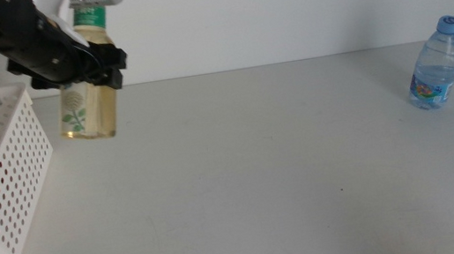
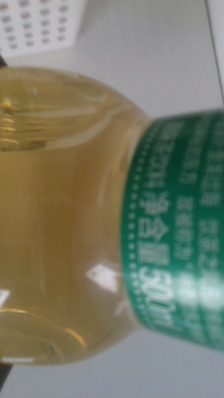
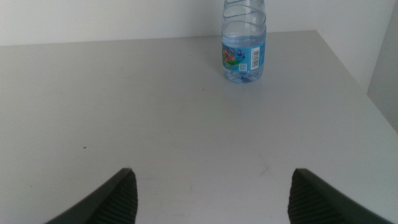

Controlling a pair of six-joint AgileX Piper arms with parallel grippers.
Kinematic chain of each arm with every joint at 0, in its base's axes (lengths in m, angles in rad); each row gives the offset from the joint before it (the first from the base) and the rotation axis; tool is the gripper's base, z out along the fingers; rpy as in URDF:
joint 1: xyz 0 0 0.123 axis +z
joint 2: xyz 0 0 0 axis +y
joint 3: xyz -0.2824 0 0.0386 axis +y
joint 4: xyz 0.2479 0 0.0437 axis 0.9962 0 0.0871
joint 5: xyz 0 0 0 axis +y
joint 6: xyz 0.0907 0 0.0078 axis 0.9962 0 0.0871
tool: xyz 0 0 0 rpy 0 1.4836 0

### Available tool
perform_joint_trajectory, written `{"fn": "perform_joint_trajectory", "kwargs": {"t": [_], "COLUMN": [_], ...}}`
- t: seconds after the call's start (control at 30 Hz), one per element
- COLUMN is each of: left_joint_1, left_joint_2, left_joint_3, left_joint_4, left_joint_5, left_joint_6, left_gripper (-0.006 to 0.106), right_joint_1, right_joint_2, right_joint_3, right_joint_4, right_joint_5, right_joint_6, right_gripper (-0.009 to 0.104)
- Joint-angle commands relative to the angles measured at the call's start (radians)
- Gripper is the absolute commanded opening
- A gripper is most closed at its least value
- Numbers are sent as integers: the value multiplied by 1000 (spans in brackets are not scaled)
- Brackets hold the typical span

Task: Use arms to grab the bottles and put them into the dustbin to the left of the table.

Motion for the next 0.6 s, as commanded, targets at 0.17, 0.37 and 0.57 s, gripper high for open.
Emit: {"fn": "perform_joint_trajectory", "kwargs": {"t": [0.17,0.37,0.57], "left_joint_1": [172,345,472], "left_joint_2": [-76,-70,-67], "left_joint_3": [-267,-264,-262], "left_joint_4": [-23,-11,2], "left_joint_5": [330,444,506], "left_joint_6": [58,81,122], "left_gripper": [-2,-2,-2], "right_joint_1": [-6,-6,-6], "right_joint_2": [-21,-21,-21], "right_joint_3": [-10,-10,-10], "right_joint_4": [-12,-12,-12], "right_joint_5": [-73,-73,-73], "right_joint_6": [-12,-12,-12], "right_gripper": [62,62,62]}}
